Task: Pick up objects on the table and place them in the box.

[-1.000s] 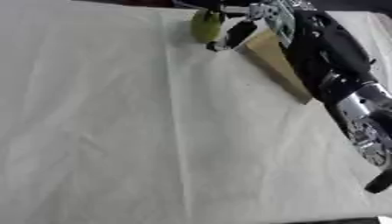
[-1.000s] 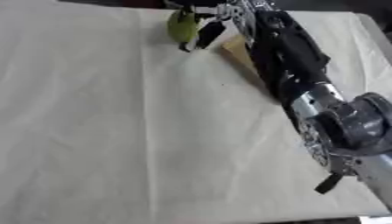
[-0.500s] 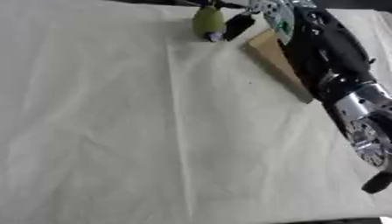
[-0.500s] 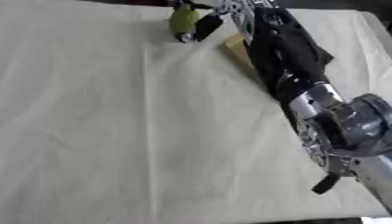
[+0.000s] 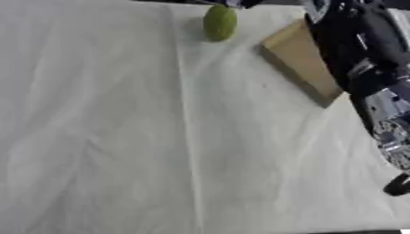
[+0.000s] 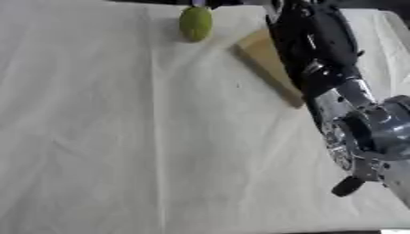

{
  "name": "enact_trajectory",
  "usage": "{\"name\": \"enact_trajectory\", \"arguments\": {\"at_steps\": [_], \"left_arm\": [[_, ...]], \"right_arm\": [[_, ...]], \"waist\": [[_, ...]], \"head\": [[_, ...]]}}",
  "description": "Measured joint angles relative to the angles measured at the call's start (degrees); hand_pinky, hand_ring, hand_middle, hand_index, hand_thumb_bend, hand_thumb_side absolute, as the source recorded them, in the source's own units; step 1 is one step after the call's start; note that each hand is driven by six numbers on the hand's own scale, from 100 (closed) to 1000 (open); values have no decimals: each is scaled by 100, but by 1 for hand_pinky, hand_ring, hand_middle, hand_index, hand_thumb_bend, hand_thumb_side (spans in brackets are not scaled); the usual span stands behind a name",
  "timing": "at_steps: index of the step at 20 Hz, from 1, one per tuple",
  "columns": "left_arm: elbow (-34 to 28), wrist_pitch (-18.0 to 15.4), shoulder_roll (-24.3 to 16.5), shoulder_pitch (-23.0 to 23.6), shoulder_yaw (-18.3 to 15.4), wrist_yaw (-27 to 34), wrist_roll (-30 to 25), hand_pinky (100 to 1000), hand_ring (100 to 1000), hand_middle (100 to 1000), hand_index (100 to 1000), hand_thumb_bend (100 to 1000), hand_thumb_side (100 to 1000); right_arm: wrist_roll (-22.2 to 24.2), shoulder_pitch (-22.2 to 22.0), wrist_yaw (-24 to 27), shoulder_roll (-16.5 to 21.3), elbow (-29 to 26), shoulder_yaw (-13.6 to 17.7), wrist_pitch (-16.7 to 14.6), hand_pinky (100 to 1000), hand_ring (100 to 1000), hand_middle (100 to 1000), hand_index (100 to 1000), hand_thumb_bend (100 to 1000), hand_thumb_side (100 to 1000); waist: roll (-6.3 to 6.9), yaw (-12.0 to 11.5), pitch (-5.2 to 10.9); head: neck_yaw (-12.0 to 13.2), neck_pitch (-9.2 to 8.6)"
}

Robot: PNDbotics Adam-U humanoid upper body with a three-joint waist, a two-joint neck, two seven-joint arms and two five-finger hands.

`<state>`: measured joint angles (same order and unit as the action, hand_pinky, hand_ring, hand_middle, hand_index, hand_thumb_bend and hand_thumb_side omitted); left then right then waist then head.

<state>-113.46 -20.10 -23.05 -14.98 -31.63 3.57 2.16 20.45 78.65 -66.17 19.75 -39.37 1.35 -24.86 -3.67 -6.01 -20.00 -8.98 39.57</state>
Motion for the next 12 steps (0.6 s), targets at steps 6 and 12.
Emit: {"name": "enact_trajectory", "arguments": {"at_steps": [6, 12], "left_arm": [[0, -11, 3, 0, -3, 0, -6, 505, 603, 629, 735, 100, 228], [13, -69, 48, 4, -22, 6, -22, 503, 602, 629, 734, 100, 236]], "right_arm": [[129, 1, -92, 2, 44, 104, 131, 763, 806, 912, 896, 368, 555], [179, 4, -260, -2, 169, 187, 186, 773, 818, 921, 899, 399, 542]], "waist": [[8, -45, -84], [42, -140, -187]], "head": [[-97, -232], [-201, -444]]}}
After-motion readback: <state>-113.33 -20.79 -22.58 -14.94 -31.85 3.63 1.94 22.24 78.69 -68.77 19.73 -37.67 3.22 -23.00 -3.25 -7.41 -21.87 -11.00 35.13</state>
